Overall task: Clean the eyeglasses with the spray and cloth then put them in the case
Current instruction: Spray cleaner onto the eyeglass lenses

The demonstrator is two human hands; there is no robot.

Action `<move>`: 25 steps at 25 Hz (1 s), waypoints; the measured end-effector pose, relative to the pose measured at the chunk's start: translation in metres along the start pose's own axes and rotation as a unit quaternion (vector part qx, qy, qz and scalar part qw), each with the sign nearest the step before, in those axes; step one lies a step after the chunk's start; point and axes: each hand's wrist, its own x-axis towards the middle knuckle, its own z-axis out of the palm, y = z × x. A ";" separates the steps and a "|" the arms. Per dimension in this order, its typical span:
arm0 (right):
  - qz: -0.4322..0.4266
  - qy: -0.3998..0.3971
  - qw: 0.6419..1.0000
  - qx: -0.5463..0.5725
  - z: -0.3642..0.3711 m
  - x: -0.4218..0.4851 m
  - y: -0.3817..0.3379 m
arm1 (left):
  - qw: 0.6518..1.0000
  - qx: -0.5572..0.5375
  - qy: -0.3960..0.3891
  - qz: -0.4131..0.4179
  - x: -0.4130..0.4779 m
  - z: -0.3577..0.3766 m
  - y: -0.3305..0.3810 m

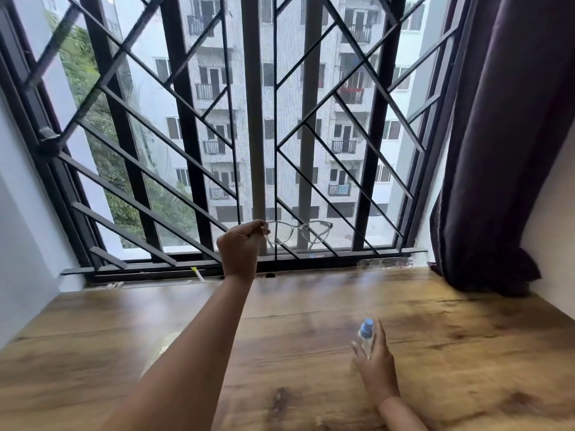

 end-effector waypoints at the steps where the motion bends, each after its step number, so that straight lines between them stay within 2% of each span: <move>1: -0.001 -0.002 1.000 0.002 -0.002 0.000 0.002 | 1.000 0.000 0.000 0.003 0.000 0.001 0.000; 4: -0.018 0.017 0.999 0.044 -0.006 -0.005 -0.002 | 1.000 0.005 0.001 0.002 0.001 0.001 0.002; 7: -0.073 0.042 0.989 0.121 -0.009 -0.010 -0.021 | 1.000 0.011 0.005 0.001 0.001 0.001 0.001; 10: -0.129 -0.022 0.950 0.285 -0.015 -0.013 -0.064 | 1.000 0.011 0.008 -0.005 0.000 0.001 0.002; 12: -0.092 -0.138 0.869 0.466 -0.021 -0.016 -0.097 | 1.000 0.020 0.005 -0.002 -0.001 0.001 0.002; 14: -0.039 -0.271 0.760 0.590 -0.030 -0.023 -0.127 | 1.000 0.025 0.001 -0.003 -0.004 0.001 0.000; 17: -0.041 -0.411 0.621 0.666 -0.040 -0.034 -0.151 | 1.000 0.023 0.002 -0.014 -0.006 -0.001 -0.002; 19: -0.051 -0.452 0.542 0.706 -0.043 -0.040 -0.160 | 1.000 0.020 0.003 -0.017 -0.008 -0.003 -0.003; 21: -0.053 -0.466 0.503 0.726 -0.046 -0.044 -0.165 | 1.000 0.019 0.008 -0.018 -0.009 -0.004 -0.003; 25: -0.064 -0.463 0.491 0.735 -0.051 -0.048 -0.167 | 1.000 0.014 0.013 -0.022 -0.011 -0.004 -0.005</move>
